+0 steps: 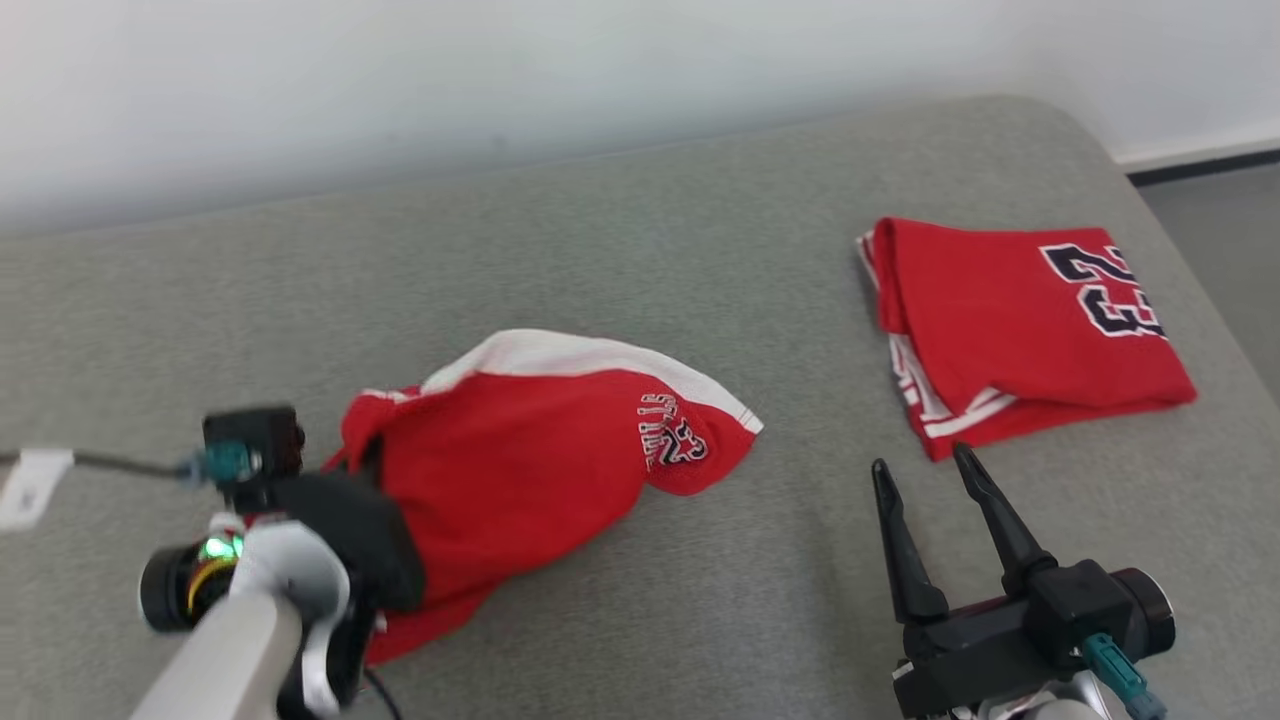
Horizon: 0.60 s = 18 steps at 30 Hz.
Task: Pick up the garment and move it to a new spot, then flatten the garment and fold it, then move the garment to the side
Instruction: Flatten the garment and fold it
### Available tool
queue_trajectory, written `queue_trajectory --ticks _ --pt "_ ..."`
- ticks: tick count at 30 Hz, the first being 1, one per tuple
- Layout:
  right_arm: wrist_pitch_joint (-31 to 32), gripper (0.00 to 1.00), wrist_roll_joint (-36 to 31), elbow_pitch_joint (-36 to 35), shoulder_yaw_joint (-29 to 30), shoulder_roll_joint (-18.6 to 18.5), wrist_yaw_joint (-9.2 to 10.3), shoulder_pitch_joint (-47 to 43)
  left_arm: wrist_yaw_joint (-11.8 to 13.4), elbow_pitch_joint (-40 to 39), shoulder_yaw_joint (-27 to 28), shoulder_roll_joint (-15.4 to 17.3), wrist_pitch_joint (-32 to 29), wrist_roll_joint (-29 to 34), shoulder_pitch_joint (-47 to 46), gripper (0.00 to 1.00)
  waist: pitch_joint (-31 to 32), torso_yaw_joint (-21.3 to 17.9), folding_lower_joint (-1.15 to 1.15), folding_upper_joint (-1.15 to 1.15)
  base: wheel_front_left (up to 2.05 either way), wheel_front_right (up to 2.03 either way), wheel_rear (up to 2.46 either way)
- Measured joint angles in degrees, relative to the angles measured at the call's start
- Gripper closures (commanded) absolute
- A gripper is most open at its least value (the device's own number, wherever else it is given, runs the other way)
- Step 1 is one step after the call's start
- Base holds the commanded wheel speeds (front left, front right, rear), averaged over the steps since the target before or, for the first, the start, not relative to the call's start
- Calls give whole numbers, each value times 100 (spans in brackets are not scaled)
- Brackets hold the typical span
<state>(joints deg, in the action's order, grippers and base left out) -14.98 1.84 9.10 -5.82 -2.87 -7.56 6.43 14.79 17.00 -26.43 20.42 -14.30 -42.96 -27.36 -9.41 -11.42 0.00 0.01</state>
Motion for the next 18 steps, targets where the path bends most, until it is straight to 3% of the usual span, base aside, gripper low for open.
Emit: queue_trajectory --ticks 6,11,12,13,14,15,18 --pt "71 0 -96 -77 34 -2 0 -74 441 -1527 -286 377 62 331 1215 100 70 456 0 0 0 0 0" --pt "136 0 -102 -114 9 -18 0 -78 650 -2075 -460 445 172 437 1929 100 124 825 0 0 0 0 0" --pt "144 0 -102 -112 -3 -26 0 -80 694 -2092 -500 435 213 463 2024 76 135 893 -1 0 0 0 0" --pt "158 0 -102 -113 -22 -30 0 -82 691 -2073 -526 419 252 465 2101 24 148 954 -1 -1 0 0 0" --pt "180 0 -101 -116 -27 -32 0 -82 702 -2023 -542 378 269 458 2178 24 162 1011 -1 0 0 0 0" --pt "185 0 -101 -120 -33 -32 0 -82 739 -1978 -559 325 269 411 2257 0 176 1060 -1 0 0 0 0" --pt "189 0 -101 -124 -29 -44 0 -86 812 -1861 -558 211 312 321 2468 0 235 1166 0 0 0 0 0"
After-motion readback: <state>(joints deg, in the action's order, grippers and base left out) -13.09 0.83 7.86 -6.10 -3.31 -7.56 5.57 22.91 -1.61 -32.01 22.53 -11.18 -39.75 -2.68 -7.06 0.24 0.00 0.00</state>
